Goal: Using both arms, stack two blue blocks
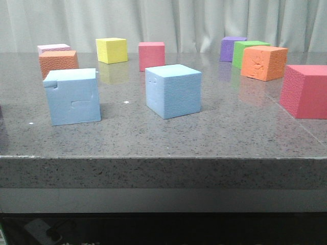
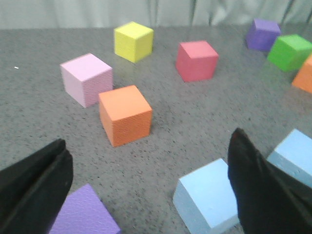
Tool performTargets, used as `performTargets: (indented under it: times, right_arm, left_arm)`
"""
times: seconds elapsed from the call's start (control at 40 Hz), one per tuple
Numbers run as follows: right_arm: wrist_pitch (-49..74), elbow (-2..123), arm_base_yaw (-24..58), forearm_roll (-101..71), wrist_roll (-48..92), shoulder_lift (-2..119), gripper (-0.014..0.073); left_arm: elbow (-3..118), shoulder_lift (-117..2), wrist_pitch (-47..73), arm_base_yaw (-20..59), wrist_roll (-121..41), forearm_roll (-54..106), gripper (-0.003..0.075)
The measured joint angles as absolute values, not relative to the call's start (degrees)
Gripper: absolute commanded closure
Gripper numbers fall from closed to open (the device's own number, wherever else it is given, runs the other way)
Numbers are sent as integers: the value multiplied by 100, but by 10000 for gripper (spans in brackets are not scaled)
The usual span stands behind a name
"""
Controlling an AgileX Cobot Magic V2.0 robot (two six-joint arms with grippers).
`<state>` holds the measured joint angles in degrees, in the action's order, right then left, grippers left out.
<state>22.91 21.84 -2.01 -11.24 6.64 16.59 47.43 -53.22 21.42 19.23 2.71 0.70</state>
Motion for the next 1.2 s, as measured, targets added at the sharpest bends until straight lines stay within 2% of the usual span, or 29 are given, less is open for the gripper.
performTargets:
  times: [0.2, 0.45, 0.7, 0.9, 1.0, 1.15, 1.2]
  right_arm:
    - [2291, 2184, -201, -1124, 664, 1659, 665]
    - [2291, 2184, -201, -1124, 664, 1659, 665]
    - [2291, 2184, -201, -1124, 664, 1659, 665]
    - [2291, 2184, -201, -1124, 664, 1659, 665]
    - [2291, 2184, -201, -1124, 664, 1659, 665]
    - [2291, 2184, -201, -1124, 664, 1659, 665]
    - [2291, 2184, -201, -1124, 664, 1659, 665]
  left_arm:
    - [5554, -6293, 3227, 2380, 260, 90, 92]
    - [6365, -7278, 3991, 2423, 260, 969, 96]
    - [6953, -7971, 4653, 2423, 260, 1311, 232]
    - [7187, -8207, 4857, 2423, 271, 1373, 242]
    - [7280, -8303, 4953, 2423, 278, 1462, 209]
    - [7438, -8509, 5186, 2423, 293, 1529, 78]
    - [7465, -8549, 5212, 2423, 293, 1546, 67]
